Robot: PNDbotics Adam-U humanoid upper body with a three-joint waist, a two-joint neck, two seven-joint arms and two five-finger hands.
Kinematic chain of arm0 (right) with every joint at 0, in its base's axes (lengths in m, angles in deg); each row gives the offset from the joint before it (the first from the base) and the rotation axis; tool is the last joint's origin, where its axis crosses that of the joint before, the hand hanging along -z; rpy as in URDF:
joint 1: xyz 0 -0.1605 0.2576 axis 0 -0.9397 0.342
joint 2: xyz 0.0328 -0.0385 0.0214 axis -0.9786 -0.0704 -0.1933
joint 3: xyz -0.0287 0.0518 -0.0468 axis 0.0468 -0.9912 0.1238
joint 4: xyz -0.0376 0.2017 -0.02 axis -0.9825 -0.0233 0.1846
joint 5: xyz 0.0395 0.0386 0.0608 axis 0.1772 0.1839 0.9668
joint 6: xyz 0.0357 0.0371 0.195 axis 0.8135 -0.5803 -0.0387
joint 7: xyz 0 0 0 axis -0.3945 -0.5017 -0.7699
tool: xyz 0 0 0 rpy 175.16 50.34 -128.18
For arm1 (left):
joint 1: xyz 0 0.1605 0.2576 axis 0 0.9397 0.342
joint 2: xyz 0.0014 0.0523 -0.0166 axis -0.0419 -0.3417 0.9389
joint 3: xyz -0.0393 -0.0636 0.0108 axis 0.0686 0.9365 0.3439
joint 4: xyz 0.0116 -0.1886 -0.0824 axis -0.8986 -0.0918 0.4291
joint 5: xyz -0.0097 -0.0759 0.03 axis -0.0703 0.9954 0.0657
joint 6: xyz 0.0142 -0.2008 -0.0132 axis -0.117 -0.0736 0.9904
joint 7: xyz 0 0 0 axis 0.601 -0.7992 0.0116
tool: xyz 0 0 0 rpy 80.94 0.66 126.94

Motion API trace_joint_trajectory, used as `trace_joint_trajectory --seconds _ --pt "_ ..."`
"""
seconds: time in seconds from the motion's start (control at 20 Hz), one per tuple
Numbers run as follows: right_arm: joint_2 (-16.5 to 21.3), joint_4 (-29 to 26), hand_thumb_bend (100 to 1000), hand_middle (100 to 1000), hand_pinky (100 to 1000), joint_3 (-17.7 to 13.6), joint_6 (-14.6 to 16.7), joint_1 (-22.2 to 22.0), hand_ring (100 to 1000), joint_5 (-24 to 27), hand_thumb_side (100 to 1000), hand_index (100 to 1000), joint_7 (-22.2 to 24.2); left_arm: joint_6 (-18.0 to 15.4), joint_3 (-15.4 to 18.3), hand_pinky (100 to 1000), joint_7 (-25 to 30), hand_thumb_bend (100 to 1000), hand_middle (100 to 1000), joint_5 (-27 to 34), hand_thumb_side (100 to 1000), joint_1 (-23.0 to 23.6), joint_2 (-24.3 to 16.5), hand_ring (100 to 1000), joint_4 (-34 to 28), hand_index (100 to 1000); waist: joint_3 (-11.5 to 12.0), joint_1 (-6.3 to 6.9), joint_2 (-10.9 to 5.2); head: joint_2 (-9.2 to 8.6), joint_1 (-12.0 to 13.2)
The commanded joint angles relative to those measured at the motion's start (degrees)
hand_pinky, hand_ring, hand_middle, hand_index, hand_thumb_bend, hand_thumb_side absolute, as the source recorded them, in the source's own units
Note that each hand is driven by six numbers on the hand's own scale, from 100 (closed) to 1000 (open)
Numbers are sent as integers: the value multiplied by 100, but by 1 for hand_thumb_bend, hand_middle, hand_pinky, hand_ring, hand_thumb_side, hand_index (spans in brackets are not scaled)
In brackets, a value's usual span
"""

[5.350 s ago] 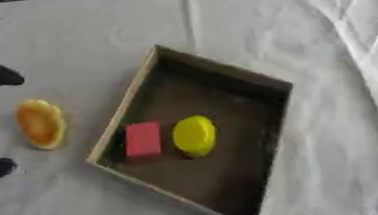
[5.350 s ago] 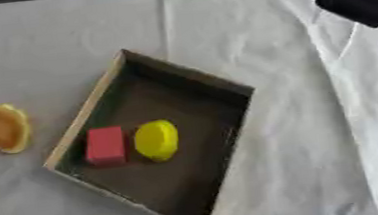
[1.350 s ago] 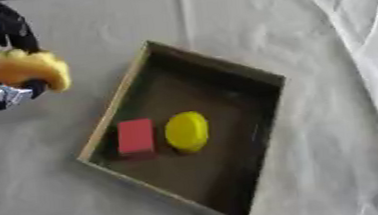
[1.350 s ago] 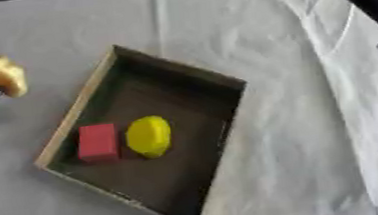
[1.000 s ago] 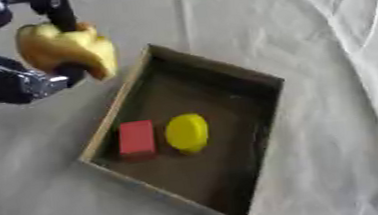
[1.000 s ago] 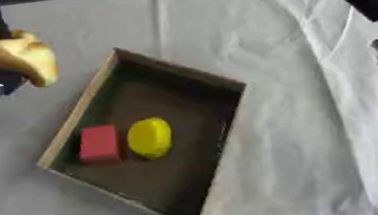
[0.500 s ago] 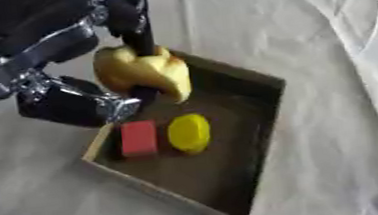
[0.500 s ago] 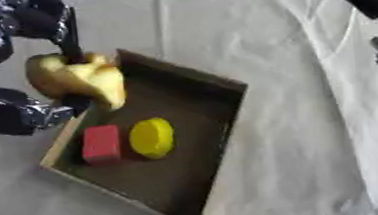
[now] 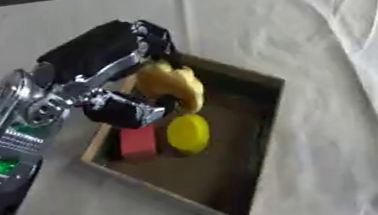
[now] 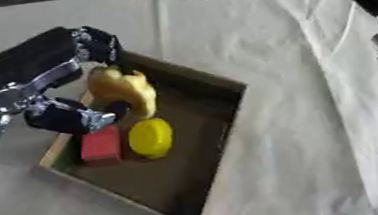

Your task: Pick up objects on the table and place them in the box.

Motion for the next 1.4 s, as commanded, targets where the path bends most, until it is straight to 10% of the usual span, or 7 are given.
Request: trace_joint_trajectory --seconds 0.05,0.2,0.45,0.75,0.95,1.4 --pt "100 -85 100 665 805 -54 12 35 746 -15 639 785 -21 -85 42 907 193 557 856 -353 158 -31 -19 896 39 933 0 -11 -105 -22 16" --pt "89 -85 100 664 805 -62 4 25 745 -16 640 785 -37 -209 66 946 249 647 883 -532 327 4 -36 945 14 959 3 -14 -111 -37 16" --pt "77 -85 100 665 804 -57 -11 11 744 -13 641 784 -40 -316 133 940 182 653 880 -576 354 32 -59 950 -76 961 7 -19 -121 -41 23" --pt "71 -85 100 665 805 -60 -22 -7 744 -11 641 784 -41 -57 486 878 -373 446 833 -237 281 63 -119 901 -639 921 26 -11 -137 -51 15" --pt "90 -85 100 667 805 -76 -4 -11 745 -26 632 783 -51 353 1071 837 -1108 291 809 182 184 139 -426 865 -1321 888 51 4 -162 -44 -38" --pt "114 -85 100 668 805 -199 69 -86 745 -97 628 784 -199 431 2659 813 -3557 260 789 1512 230 1203 -1646 837 -1594 861 135 4 -117 -54 -176"
